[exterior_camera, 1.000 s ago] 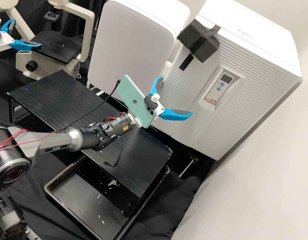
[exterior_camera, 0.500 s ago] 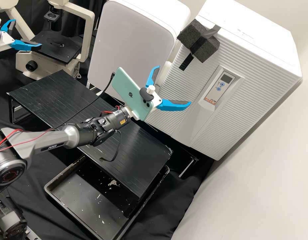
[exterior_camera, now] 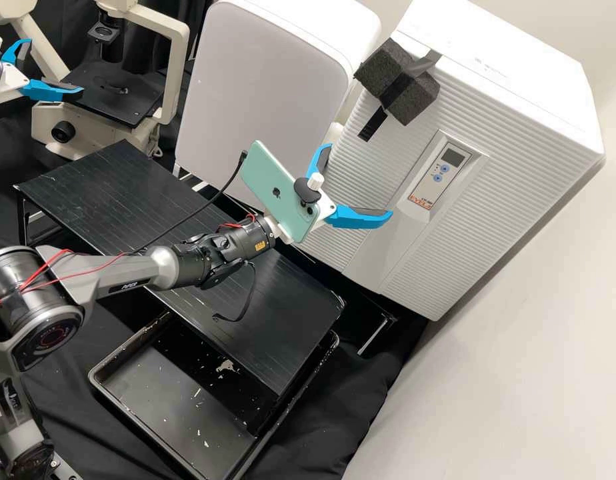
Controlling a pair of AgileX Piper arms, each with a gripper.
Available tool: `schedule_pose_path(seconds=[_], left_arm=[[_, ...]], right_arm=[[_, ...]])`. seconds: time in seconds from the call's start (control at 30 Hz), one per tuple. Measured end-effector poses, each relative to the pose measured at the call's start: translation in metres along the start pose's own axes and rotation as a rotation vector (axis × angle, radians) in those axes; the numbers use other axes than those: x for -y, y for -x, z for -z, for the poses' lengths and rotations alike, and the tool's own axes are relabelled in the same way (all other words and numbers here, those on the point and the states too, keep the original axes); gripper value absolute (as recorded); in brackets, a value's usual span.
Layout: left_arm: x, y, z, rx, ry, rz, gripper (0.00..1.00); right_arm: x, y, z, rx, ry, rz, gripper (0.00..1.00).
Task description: Open the incubator door
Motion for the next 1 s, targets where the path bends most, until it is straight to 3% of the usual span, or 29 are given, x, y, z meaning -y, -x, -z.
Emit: schedule_pose_path(seconds=[0.57, 0.67, 0.8, 1.0], left_arm=[[0.0, 0.0, 0.0, 0.0, 0.0, 0.0, 1.0], [0.0, 0.0, 0.0, 0.0, 0.0, 0.0, 1.0], [0.0, 0.0, 0.0, 0.0, 0.0, 0.0, 1.0], [0.0, 0.0, 0.0, 0.0, 0.0, 0.0, 1.0]], right_arm=[[-0.002, 0.001, 0.003, -0.012, 0.021, 0.021, 0.0], [-0.001, 0.001, 0.003, -0.006, 0.018, 0.029, 0.0], [-0.002, 0.002, 0.004, -0.005, -0.014, 0.043, 0.0], [-0.004, 0.005, 0.01, 0.007, -0.024, 0.065, 0.0]])
